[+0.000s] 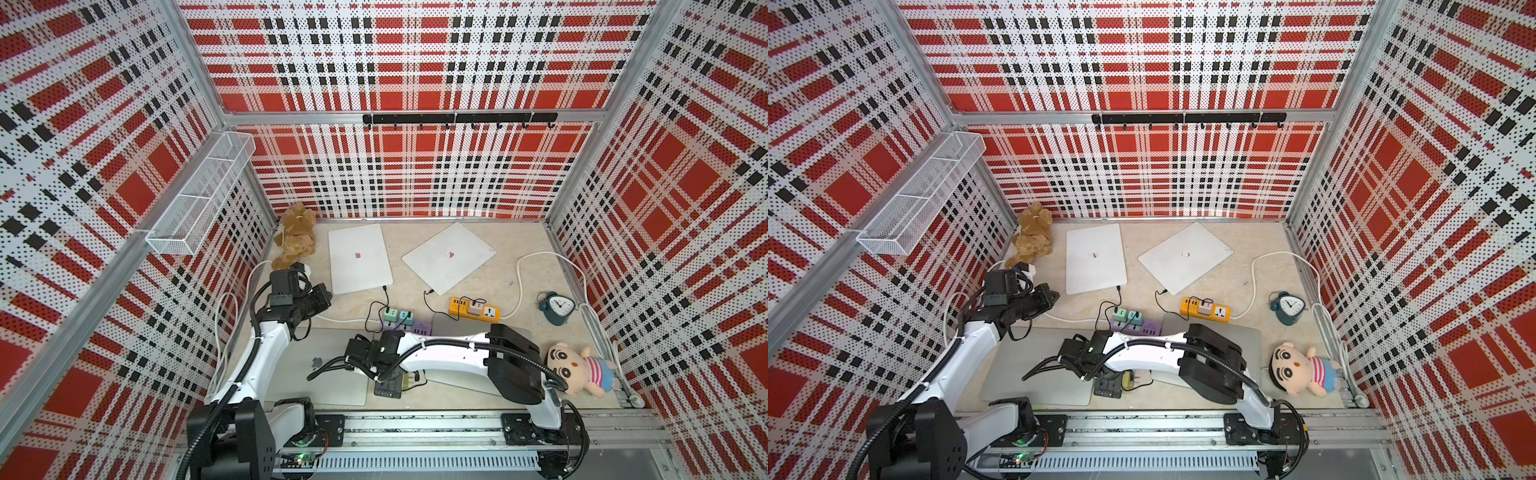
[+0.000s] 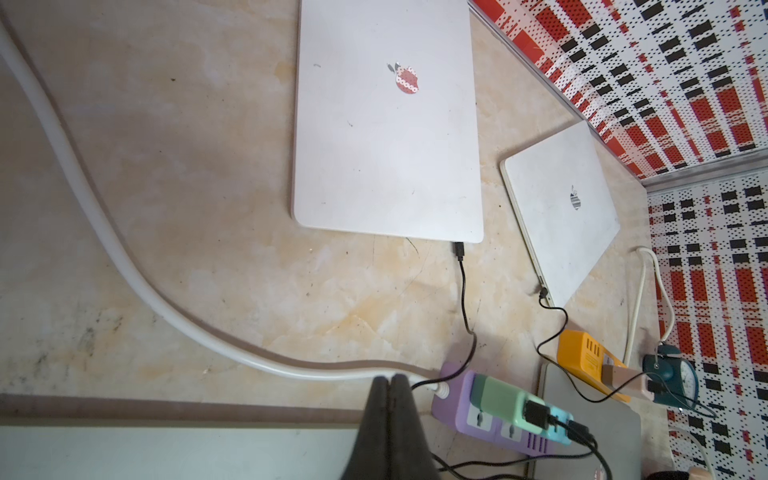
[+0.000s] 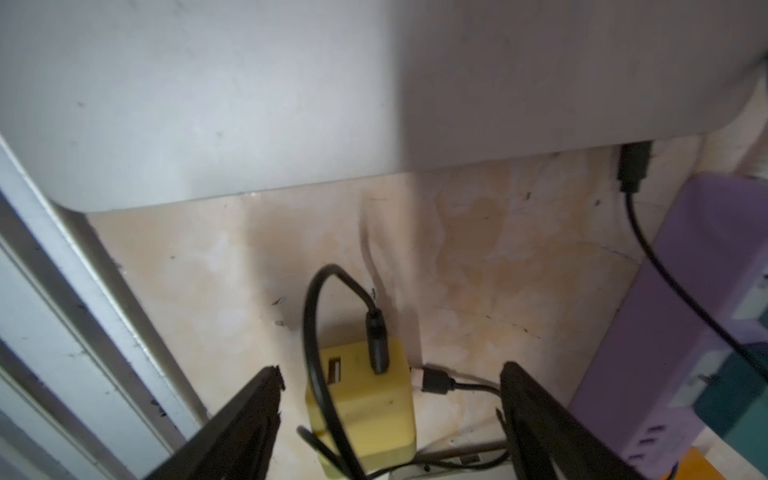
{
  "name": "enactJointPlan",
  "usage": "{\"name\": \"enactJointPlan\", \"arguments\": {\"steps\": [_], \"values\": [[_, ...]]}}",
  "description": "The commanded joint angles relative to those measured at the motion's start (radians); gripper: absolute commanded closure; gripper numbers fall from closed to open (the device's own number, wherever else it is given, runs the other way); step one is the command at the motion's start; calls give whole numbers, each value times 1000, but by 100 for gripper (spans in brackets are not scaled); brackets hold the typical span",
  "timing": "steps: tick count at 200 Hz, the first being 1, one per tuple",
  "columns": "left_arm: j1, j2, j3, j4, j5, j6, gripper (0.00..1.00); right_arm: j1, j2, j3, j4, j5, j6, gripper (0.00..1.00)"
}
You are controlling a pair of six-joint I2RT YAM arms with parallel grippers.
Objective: Unplug the laptop charger
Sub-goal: Place the plug at the center of the board, then remove the charging cable from the laptop.
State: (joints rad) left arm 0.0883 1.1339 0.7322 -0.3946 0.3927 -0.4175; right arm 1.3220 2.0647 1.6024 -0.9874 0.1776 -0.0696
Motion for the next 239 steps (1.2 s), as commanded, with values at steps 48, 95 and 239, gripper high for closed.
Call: {"name": "enactJointPlan", "arguments": {"steps": [48,95,239], "values": [[-45,-17,94,-44,-25,-8,100,9,-236,-117,123,135,52,13],[-139,-3,136,-46,-88,-51,99,-8,-432,-253,244,202,94,13],[-720,177,311,70,-445,-72,70,-536,-1123,-641,416,138,681,0]]}}
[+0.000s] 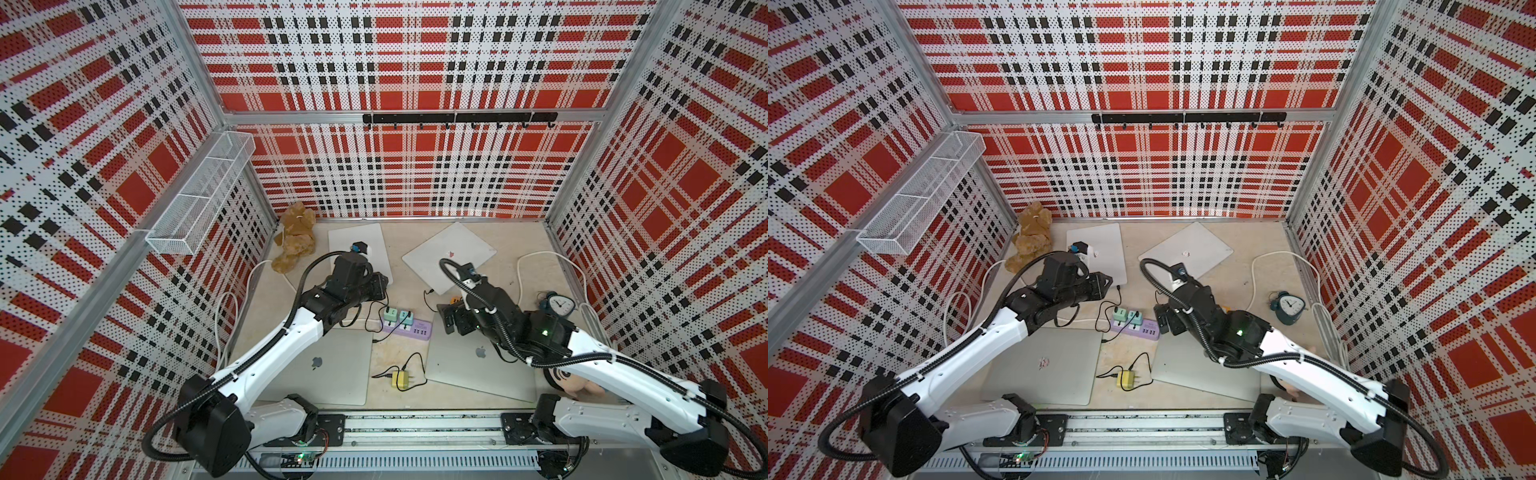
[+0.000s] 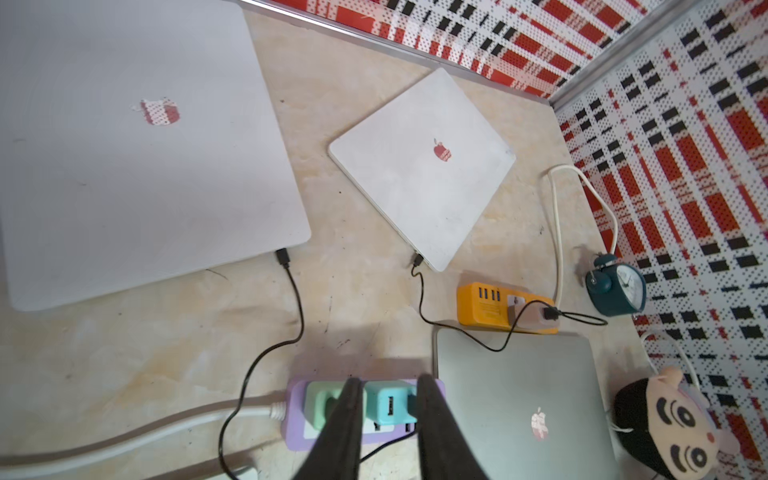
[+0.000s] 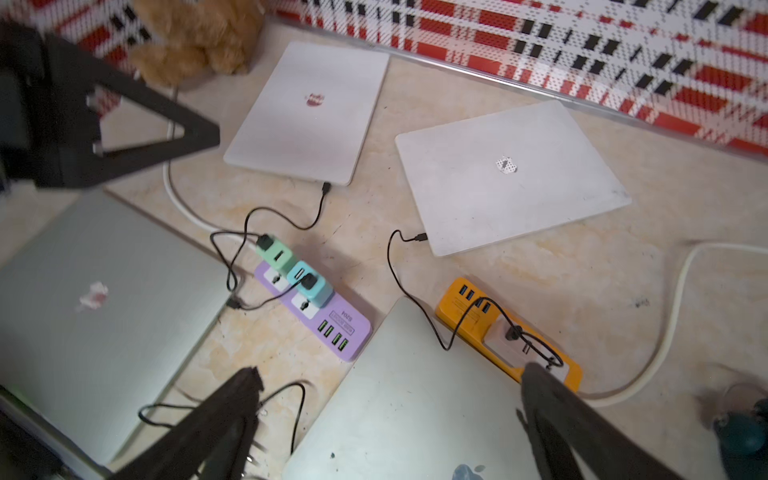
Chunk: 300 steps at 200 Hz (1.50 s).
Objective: Unplug the laptop charger
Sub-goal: Remove the charging cable from the laptop.
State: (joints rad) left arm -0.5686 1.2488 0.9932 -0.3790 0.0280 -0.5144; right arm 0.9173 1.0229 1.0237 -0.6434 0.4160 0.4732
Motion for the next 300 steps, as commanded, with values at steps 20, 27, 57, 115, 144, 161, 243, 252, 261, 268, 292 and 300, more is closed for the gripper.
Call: {"name": "enactJointPlan", "arguments": {"steps": [20,27,57,115,144,161,243,252,261,268,292,300], "values": [[-106,147,97,69,-73,55,68,-293,-110,-104,107,-203,153,0],[-117,183,120,68,-65,73,67,-341,-105,-110,116,-244,154,0],[-144,363,229,70,-27,141,64,-481,-28,-104,159,-343,146,0],[-162,694,500,9,-2,279,58,-634,217,21,198,-457,148,0],[-162,822,608,-48,-23,338,56,-680,321,48,261,-511,150,1],[-162,867,640,-67,-43,372,56,-705,380,63,292,-556,158,2],[-152,946,657,-79,-41,475,61,-755,563,93,402,-695,168,8],[-152,949,658,-82,-37,487,62,-757,573,90,414,-705,168,9],[-151,953,660,-86,-38,497,62,-759,582,88,424,-712,170,10],[-150,958,661,-89,-36,505,62,-761,590,89,431,-717,172,10],[-149,973,673,-102,-35,519,64,-768,619,106,445,-748,175,13],[-149,980,679,-108,-35,524,65,-768,628,113,445,-758,174,15]]}}
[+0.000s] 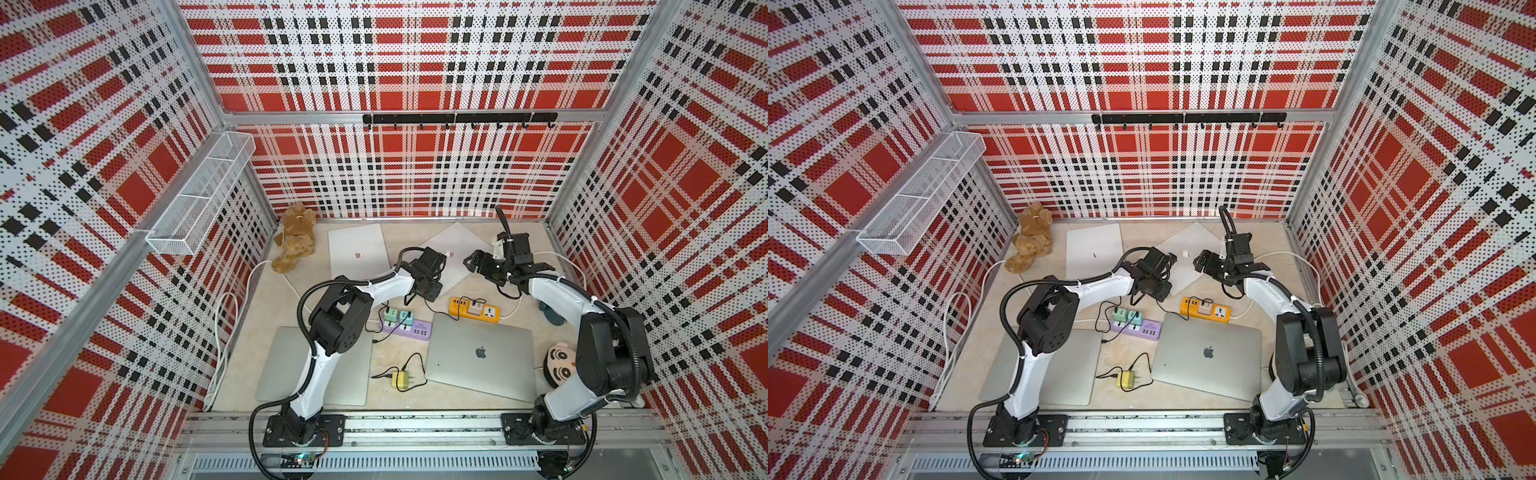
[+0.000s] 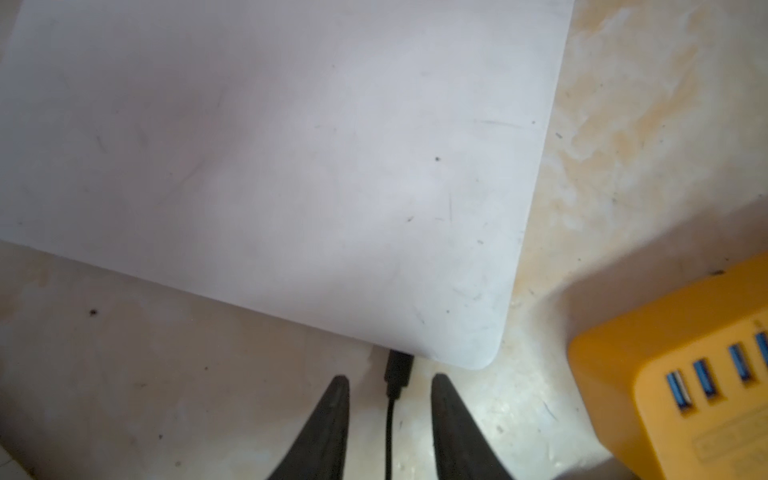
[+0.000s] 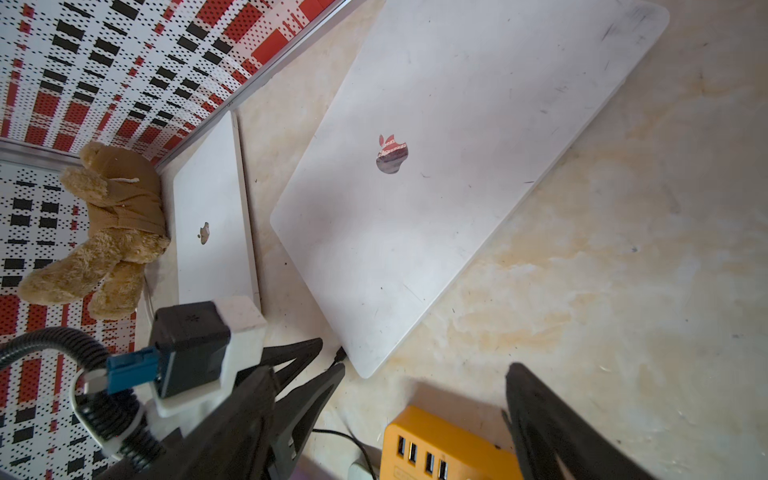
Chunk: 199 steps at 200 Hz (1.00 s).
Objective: Unplug the laptop charger
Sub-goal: Remove the charging cable from the laptop.
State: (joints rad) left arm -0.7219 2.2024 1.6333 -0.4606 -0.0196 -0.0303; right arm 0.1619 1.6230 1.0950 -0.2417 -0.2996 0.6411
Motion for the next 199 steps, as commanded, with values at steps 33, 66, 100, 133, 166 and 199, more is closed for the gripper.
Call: {"name": "enactJointPlan", "arguments": {"steps": [33,66,100,133,166,199], "values": [[6,42,48,-31,13,42,67,-14,62,59,56,-72,10,20],[6,51,50,-31,13,41,70,-14,88,60,70,-92,12,25],[6,65,60,-29,30,46,72,-18,116,59,95,-114,20,28],[6,75,64,-29,23,43,75,-25,153,78,126,-163,16,33],[7,73,61,-25,34,37,78,-25,194,107,121,-199,13,38],[7,69,51,-16,47,36,83,-25,220,107,142,-226,33,42]]}}
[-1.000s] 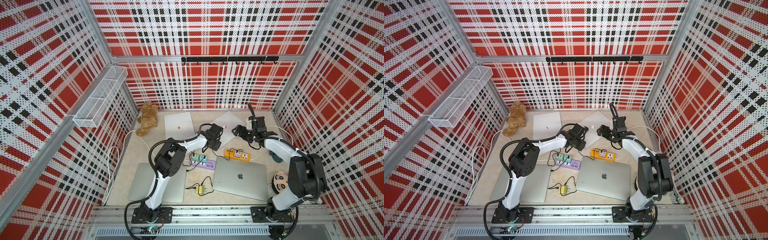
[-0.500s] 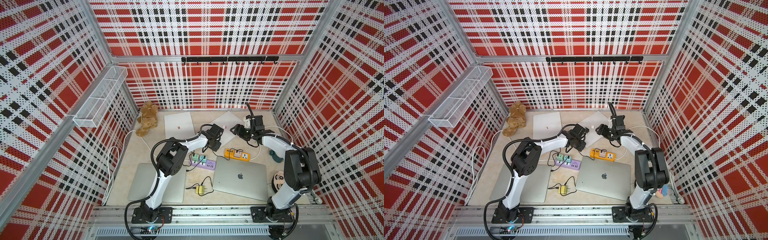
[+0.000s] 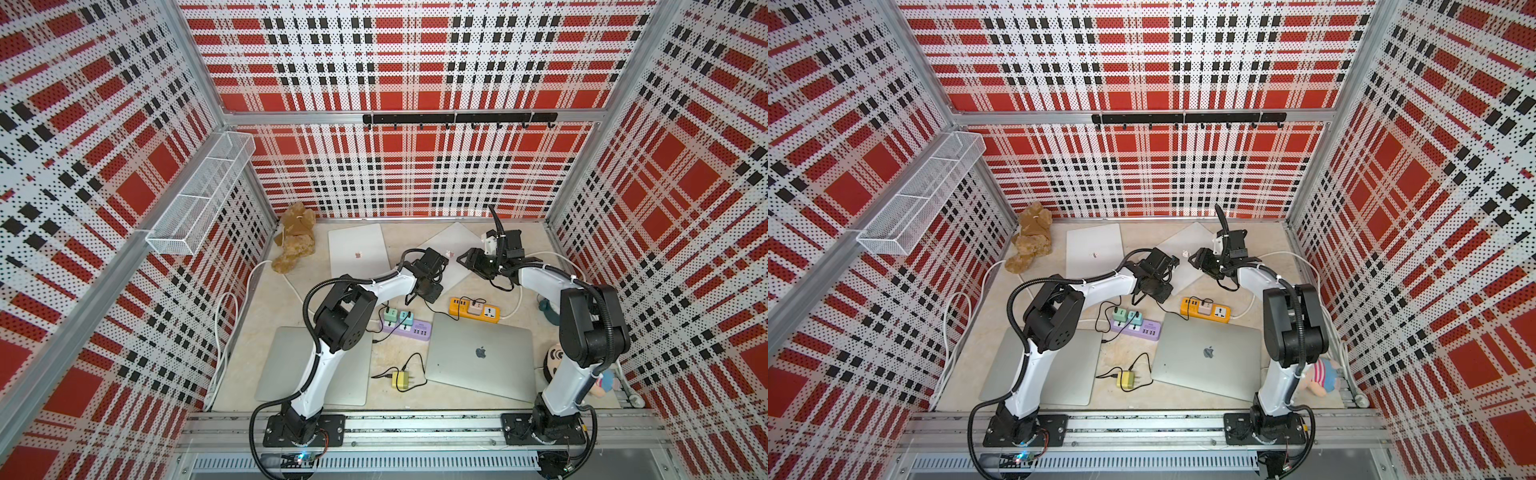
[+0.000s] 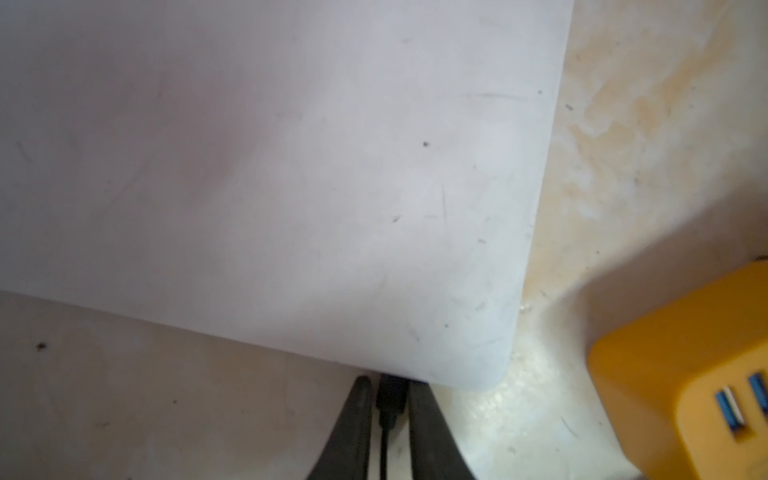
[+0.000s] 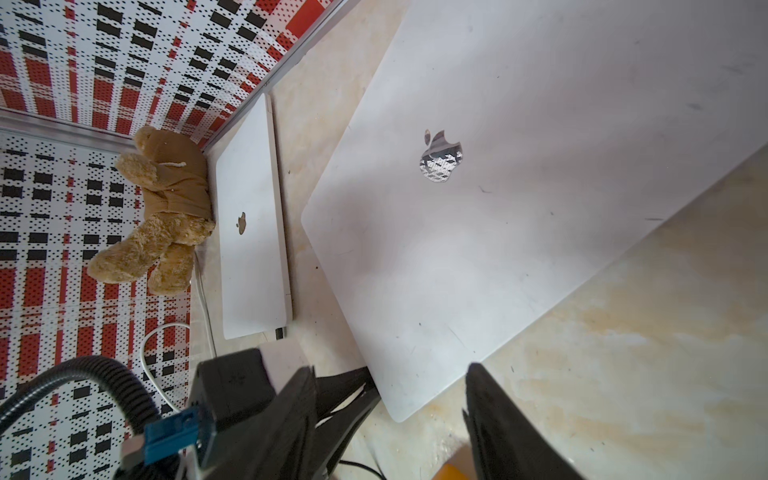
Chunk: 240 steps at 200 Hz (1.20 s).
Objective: Unplug the laptop charger
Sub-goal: Remove the charging cable from the laptop.
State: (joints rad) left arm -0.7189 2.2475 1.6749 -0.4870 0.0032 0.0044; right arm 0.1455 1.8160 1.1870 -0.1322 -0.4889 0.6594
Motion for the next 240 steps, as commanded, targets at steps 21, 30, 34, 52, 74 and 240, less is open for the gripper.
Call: {"name": "enactJointPlan", "arguments": {"steps": [21,30,34,52,74,240], "values": [[3,23,6,12,25,0,85,-9,43,17,44,-52,23,43],[3,23,2,11,23,-3,86,-9,53,19,46,-59,25,43],[4,23,2,12,22,-4,86,-9,55,18,48,-63,26,43],[5,23,2,12,9,-11,88,-9,68,13,56,-74,34,45],[6,21,-2,12,4,-23,91,-9,84,5,79,-89,53,46],[9,-4,-34,13,-34,-49,94,0,215,-17,140,-83,109,75]]}}
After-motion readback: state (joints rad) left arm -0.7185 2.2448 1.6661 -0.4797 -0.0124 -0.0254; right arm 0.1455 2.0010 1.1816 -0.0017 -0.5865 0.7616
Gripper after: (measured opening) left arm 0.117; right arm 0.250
